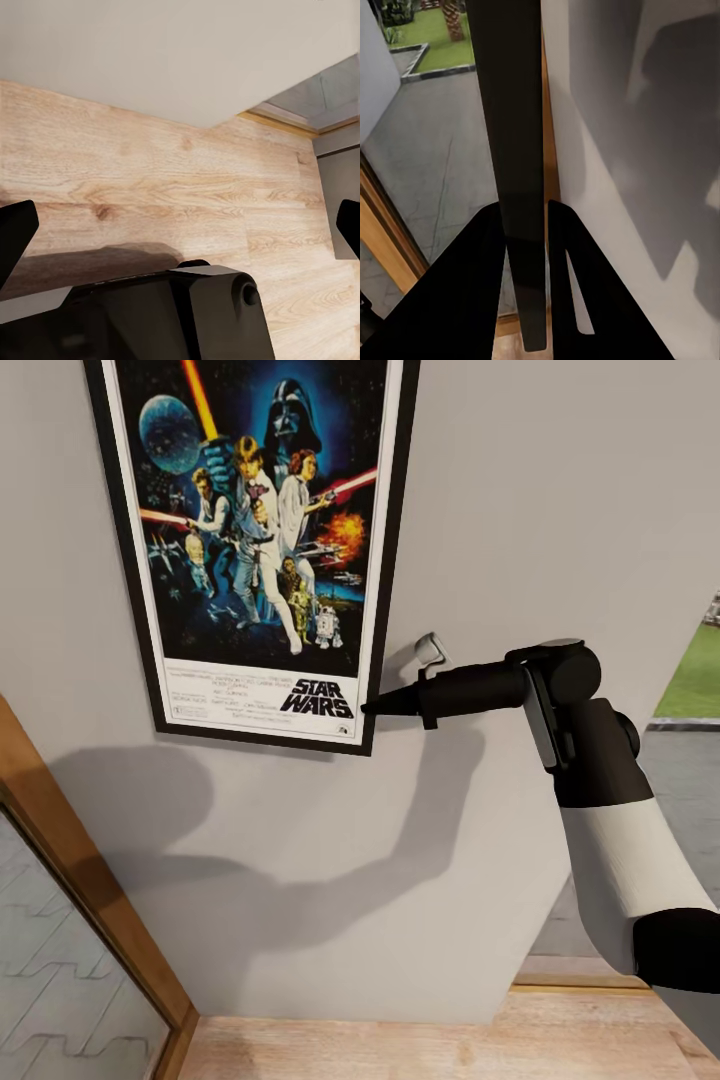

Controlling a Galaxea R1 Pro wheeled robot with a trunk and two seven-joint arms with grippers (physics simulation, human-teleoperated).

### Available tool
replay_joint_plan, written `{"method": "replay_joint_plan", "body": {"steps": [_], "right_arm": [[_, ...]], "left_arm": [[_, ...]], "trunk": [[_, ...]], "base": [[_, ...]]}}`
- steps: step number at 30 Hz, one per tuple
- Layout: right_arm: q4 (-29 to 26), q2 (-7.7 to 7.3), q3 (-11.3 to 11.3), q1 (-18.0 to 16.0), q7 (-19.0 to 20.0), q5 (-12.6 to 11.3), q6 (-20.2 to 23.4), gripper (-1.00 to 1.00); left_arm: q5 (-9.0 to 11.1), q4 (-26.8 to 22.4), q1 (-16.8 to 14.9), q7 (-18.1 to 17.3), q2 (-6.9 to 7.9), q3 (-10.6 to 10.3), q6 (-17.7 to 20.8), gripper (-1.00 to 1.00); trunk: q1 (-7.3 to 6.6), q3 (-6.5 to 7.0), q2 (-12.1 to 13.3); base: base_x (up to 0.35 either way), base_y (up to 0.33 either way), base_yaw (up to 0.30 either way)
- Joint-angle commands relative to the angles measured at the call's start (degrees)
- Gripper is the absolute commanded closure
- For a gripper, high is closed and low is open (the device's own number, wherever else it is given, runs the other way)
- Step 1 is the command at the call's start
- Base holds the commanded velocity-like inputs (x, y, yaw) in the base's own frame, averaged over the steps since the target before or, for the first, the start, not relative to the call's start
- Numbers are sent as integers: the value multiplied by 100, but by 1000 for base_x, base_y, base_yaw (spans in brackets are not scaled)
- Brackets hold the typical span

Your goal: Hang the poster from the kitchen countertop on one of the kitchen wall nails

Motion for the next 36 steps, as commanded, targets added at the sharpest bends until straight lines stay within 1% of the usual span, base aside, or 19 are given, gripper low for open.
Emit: {"method": "replay_joint_plan", "body": {"steps": [1,5,10,20,22,36], "right_arm": [[-2,-3,4,-7,21,6,61,100],[-2,-3,4,-6,21,5,61,100],[-2,-4,4,-5,21,7,61,100],[-19,-6,4,-5,21,4,61,100],[-46,-12,-53,30,27,-13,61,100],[-46,-12,-53,30,28,-13,61,100]], "left_arm": [[45,1,-4,-12,1,-48,-26,-100],[45,1,-4,-14,1,-48,-26,-100],[45,1,-4,-12,1,-48,-26,-100],[45,1,-4,-12,1,-48,-26,-100],[62,1,-13,-12,-22,-39,-26,-100],[61,1,-13,-12,-23,-39,-26,-100]], "trunk": [[4,-13,-13],[4,-13,-13],[4,-13,-13],[4,-13,-13],[4,-13,-13],[4,-13,-13]], "base": [[0,0,0],[160,0,0],[45,0,0],[1,0,0],[0,0,0],[0,0,0]]}}
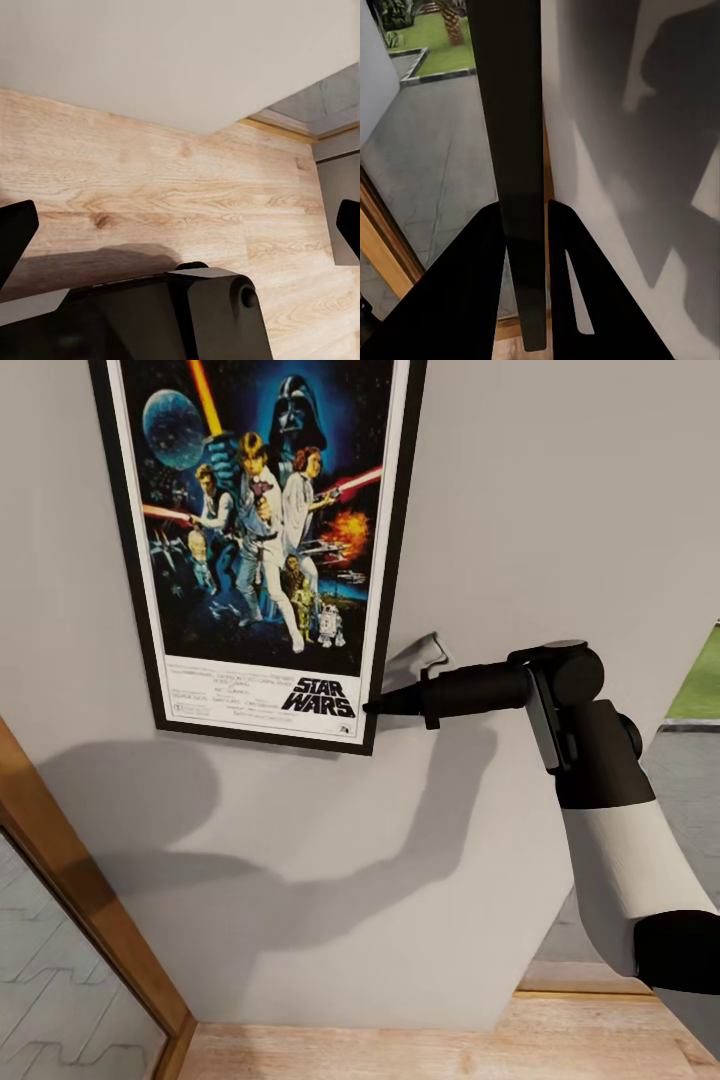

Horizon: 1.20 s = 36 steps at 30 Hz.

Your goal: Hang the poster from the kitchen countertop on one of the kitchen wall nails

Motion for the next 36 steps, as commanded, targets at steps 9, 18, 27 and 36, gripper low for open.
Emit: {"method": "replay_joint_plan", "body": {"steps": [9,18,27,36], "right_arm": [[-1,-3,5,-8,18,4,67,100],[-1,-2,7,-8,15,10,71,100],[-1,-2,5,-8,19,6,70,100],[-1,-2,0,-8,18,6,70,100]], "left_arm": [[46,1,-4,-11,22,-54,-26,-100],[46,1,-4,-9,31,-56,-26,-100],[46,1,-3,-3,32,-57,-26,-100],[46,1,-4,-3,32,-55,-26,-100]], "trunk": [[4,-13,-13],[4,-13,-13],[4,-13,-13],[4,-13,-13]], "base": [[0,0,0],[0,0,0],[-71,0,0],[-17,0,0]]}}
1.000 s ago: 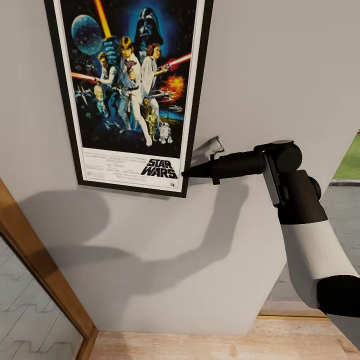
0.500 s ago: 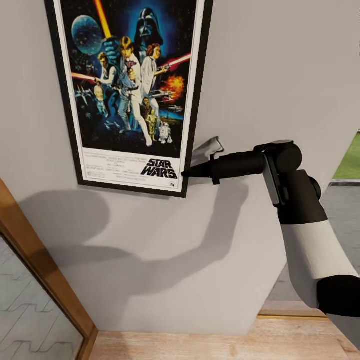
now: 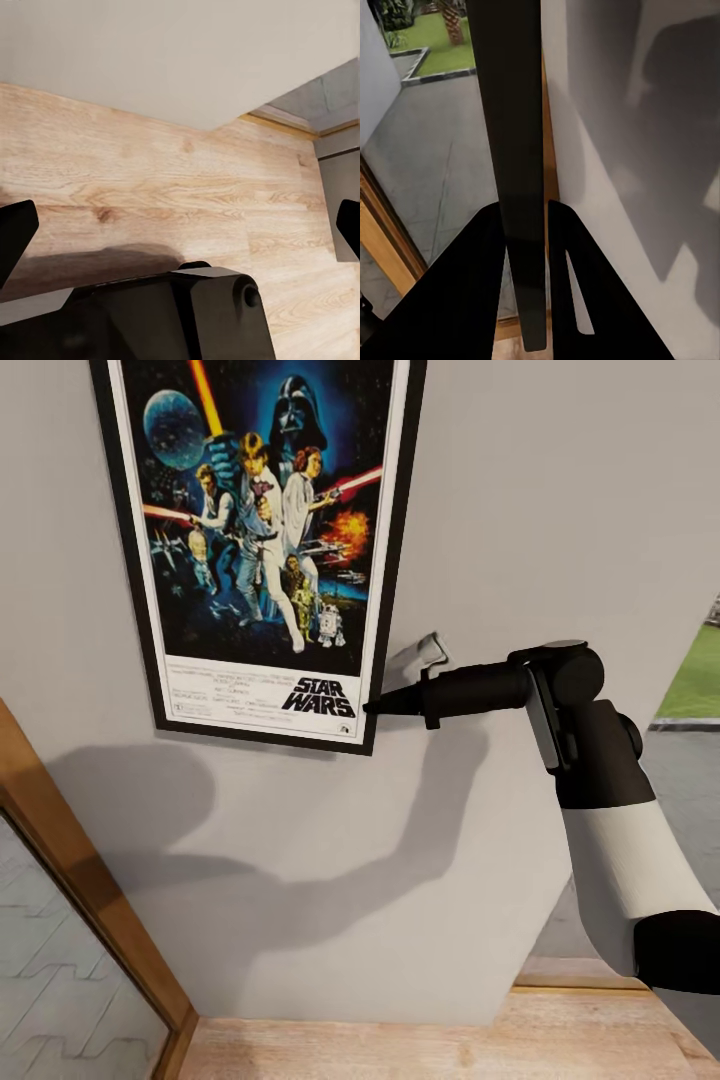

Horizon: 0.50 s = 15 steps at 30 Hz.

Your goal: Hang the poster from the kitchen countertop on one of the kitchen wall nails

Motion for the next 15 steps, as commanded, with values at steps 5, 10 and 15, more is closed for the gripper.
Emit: {"method": "replay_joint_plan", "body": {"steps": [5,10,15], "right_arm": [[5,-3,5,-7,17,9,62,100],[36,-3,4,-7,15,11,69,100],[47,-3,6,-7,15,11,70,100]], "left_arm": [[45,1,-4,-12,1,-47,-26,-100],[45,1,-4,-11,1,-48,-26,-100],[45,1,-4,-11,1,-49,-26,-100]], "trunk": [[4,-13,-13],[4,-13,-13],[4,-13,-13]], "base": [[-1,0,0],[0,0,0],[0,0,0]]}}
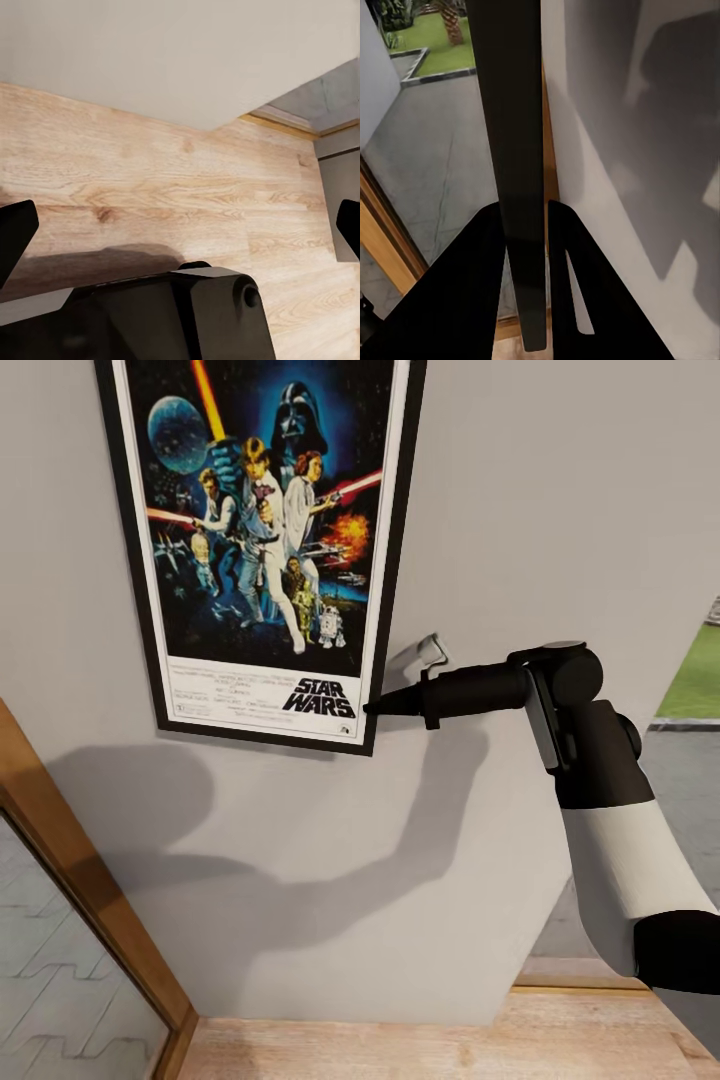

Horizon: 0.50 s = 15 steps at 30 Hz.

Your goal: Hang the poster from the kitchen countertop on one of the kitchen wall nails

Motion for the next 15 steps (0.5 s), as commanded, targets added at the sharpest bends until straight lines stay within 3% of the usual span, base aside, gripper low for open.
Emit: {"method": "replay_joint_plan", "body": {"steps": [1,15], "right_arm": [[-1,-3,4,-8,20,5,61,100],[3,-3,6,-8,19,5,62,100]], "left_arm": [[45,1,-4,-12,0,-47,-26,-100],[45,1,-4,-16,3,-45,-26,-100]], "trunk": [[4,-13,-13],[4,-13,-13]], "base": [[0,0,0],[0,0,0]]}}
